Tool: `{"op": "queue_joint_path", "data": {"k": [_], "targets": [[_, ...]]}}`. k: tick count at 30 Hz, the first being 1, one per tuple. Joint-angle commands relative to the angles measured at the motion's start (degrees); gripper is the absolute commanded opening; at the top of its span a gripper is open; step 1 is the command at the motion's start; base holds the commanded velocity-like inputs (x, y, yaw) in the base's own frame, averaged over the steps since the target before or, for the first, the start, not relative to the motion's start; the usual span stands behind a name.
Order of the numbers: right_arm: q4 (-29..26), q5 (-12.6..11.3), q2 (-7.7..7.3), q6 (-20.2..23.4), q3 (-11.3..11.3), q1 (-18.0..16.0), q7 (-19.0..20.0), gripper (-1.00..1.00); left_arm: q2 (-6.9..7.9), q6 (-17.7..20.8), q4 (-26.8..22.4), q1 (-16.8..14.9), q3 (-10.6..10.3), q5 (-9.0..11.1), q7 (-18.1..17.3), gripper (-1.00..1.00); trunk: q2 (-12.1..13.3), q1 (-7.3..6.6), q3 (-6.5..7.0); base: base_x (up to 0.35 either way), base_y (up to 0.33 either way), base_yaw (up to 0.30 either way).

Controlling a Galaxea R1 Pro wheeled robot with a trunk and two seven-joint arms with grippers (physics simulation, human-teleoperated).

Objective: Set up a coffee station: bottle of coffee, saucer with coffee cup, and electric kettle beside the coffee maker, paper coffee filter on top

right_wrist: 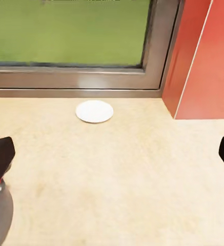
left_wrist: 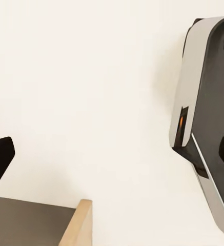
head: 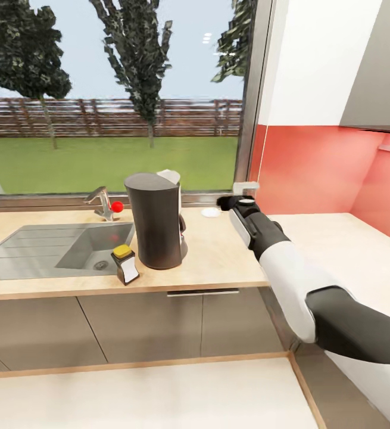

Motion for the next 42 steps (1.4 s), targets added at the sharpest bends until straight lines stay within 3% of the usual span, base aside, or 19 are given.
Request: {"op": "queue_joint_path", "data": {"k": [1,11,24,42], "targets": [[0.7,-0.5,0.0,0.2,0.3,-0.9,-0.5,1.0,0.01,0.0,0.0,0.0,0.4,0.5,-0.6,1.0,-0.1,0.04,-0.12,0.05,0.0,0.0],[4.7,-0.5,0.0,-0.2,0.4,-2.2,0.0,1.0,0.0,0.0,0.0,0.0,0.3,0.4,-0.7,1.0,-0.1,0.04,-0.12,0.28,-0.007,0.0],[4.2,-0.6,0.0,0.3,0.4,1.4,-0.5,1.0,-0.18,-0.9,-0.3,0.0,0.4,0.8,-0.6,1.0,-0.1,0.04,-0.12,0.0,0.0,0.0],[4.5,-0.6,0.0,0.3,0.4,1.4,-0.5,1.0,0.46,-4.6,-6.0,-0.1,0.5,0.9,-1.4,1.0,-0.1,0.04,-0.12,0.0,0.0,0.0]]}}
